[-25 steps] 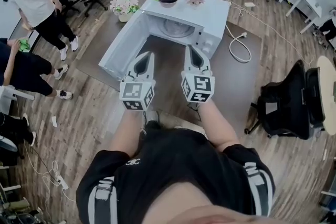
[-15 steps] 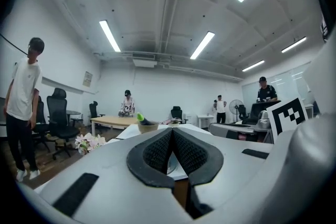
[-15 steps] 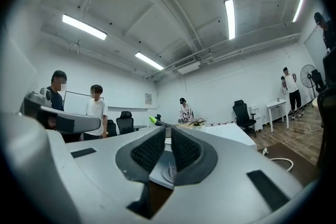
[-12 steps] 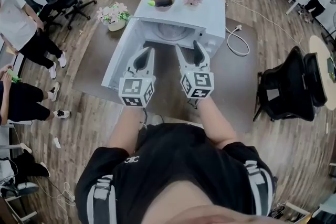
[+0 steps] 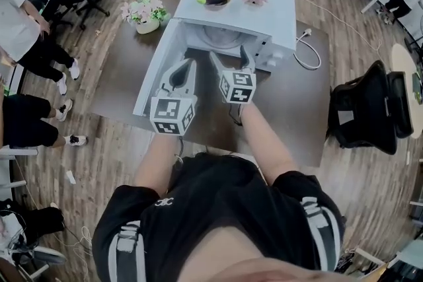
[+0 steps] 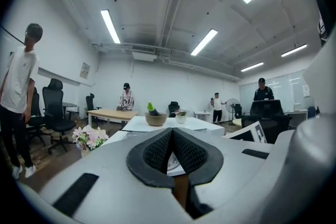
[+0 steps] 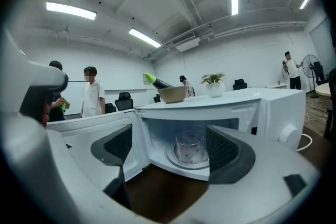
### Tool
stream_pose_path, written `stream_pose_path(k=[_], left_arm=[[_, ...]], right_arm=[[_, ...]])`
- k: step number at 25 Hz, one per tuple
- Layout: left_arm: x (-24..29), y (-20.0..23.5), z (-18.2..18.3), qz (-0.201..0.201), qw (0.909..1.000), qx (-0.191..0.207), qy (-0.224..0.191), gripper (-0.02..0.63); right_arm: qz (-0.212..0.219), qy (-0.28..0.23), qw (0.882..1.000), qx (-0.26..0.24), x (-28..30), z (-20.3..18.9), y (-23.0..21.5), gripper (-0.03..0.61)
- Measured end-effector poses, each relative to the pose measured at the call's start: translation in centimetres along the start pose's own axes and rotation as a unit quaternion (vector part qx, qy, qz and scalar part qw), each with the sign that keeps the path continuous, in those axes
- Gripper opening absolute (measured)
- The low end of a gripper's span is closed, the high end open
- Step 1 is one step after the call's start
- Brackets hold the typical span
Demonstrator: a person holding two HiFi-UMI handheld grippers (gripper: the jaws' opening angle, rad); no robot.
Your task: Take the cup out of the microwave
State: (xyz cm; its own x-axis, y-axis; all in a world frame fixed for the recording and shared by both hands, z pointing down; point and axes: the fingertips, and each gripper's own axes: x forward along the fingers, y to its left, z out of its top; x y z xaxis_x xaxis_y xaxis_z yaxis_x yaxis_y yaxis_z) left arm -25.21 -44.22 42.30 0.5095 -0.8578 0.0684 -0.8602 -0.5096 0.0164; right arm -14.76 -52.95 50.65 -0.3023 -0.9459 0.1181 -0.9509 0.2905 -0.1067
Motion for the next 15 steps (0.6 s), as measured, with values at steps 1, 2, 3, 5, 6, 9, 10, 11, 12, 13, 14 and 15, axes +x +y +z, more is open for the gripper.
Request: stream_pose_path(k=[1, 2, 3, 5, 6, 9, 10, 11, 12, 13, 14, 15], left_arm=[[0.3, 0.4, -0.3, 0.0, 1.0, -0.002, 0.004, 0.002], [0.6, 0.8, -0.7, -0.001, 1.0, -0.003, 0.008, 0.002], [0.8, 1.1, -1.2, -0.001, 0.9999, -0.004, 0.013, 0.002], [1.3, 1.7, -2.2, -0.004, 0.9997, -0.008, 0.024, 0.002], [1.5, 2.0, -2.6, -0.004, 0.9995, -0.011, 0.028, 0.002], [2.5, 3.2, -3.7, -0.002, 0.9991, -0.018, 0.038, 0.002], [2.9, 3.5, -4.1, -0.002, 0.999, -0.02, 0.04, 0.002], [3.2, 3.8, -4.3, -0.002, 0.9988, -0.021, 0.043, 0.002], [3.5, 4.0, -4.6, -0.003, 0.9987, -0.022, 0.046, 0.002], [3.8, 4.2, -4.8, -0.004, 0.9985, -0.022, 0.049, 0.002], [4.1, 4.3, -5.0, -0.004, 0.9984, -0.022, 0.051, 0.002], [4.4, 4.5, -5.3, -0.004, 0.9983, -0.022, 0.053, 0.002]], right_arm=[[-0.006, 0.009, 1.0, 0.002, 1.3, -0.7, -0.3, 0.42], [-0.011, 0.018, 1.0, 0.003, 2.5, -1.4, -0.6, 0.42], [-0.015, 0.028, 0.999, 0.003, 3.7, -2.2, -1.0, 0.42], [-0.021, 0.053, 0.998, -0.002, 5.7, -4.1, -1.6, 0.42], [-0.023, 0.065, 0.998, -0.007, 6.7, -5.0, -1.9, 0.42], [-0.033, 0.093, 0.995, -0.016, 9.4, -7.3, -3.1, 0.42], [-0.037, 0.099, 0.994, -0.014, 10.4, -7.9, -3.6, 0.42], [-0.041, 0.104, 0.994, -0.012, 11.2, -8.4, -4.1, 0.42], [-0.044, 0.108, 0.993, -0.01, 12.0, -8.8, -4.6, 0.42], [-0.047, 0.113, 0.992, -0.01, 12.8, -9.2, -5.0, 0.42], [-0.048, 0.118, 0.992, -0.011, 13.5, -9.5, -5.4, 0.42], [-0.048, 0.124, 0.991, -0.014, 14.2, -9.8, -5.9, 0.42]])
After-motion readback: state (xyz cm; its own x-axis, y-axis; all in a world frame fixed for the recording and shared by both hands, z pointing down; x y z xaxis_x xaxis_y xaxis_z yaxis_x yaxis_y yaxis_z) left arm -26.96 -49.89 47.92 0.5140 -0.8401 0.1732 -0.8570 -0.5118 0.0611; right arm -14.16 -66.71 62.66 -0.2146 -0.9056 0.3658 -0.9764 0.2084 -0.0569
